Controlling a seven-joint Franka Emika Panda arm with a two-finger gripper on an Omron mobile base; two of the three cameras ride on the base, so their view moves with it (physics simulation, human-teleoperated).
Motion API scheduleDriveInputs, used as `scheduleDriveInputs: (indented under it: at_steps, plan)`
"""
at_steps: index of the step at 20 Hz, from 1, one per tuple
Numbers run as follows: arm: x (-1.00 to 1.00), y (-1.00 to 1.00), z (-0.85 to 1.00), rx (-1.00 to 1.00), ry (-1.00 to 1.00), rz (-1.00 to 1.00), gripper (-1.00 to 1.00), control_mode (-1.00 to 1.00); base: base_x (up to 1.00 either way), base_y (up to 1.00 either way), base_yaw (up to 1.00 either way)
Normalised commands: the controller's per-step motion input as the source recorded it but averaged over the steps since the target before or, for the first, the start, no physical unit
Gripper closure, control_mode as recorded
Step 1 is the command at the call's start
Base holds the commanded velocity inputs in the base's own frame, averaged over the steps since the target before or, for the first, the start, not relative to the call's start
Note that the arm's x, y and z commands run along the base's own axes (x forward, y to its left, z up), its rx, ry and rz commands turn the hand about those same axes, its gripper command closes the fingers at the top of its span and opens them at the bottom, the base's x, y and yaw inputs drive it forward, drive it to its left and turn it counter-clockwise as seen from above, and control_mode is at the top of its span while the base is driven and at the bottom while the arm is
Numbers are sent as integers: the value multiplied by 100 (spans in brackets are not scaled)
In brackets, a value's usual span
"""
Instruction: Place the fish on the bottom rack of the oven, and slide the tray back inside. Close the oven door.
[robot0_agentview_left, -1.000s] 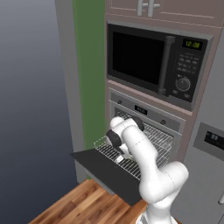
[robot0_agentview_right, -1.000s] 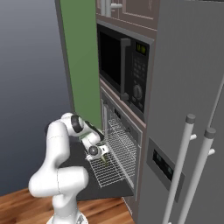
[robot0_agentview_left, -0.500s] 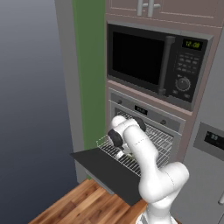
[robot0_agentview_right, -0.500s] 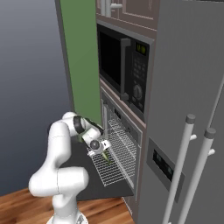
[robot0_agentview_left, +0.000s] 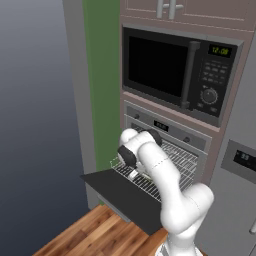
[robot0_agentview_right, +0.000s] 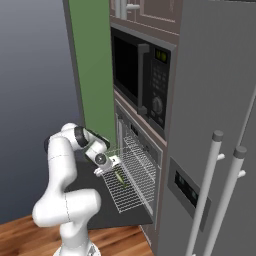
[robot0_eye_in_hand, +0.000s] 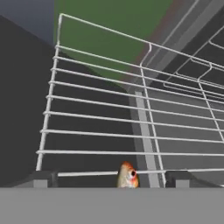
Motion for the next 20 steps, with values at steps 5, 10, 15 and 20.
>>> scheduleDriveInputs:
  at_steps: [5, 10, 15, 20]
  plan:
    - [-29, 52, 17, 2, 11, 0, -100, -100, 0, 0, 0]
    - [-16, 33, 0, 4, 2, -3, -100, -100, 0, 0, 0]
    - [-9, 26, -15, 11, 3, -8, -100, -100, 0, 0, 0]
    - [-2, 23, -28, 10, 1, -7, -100, -100, 0, 0, 0]
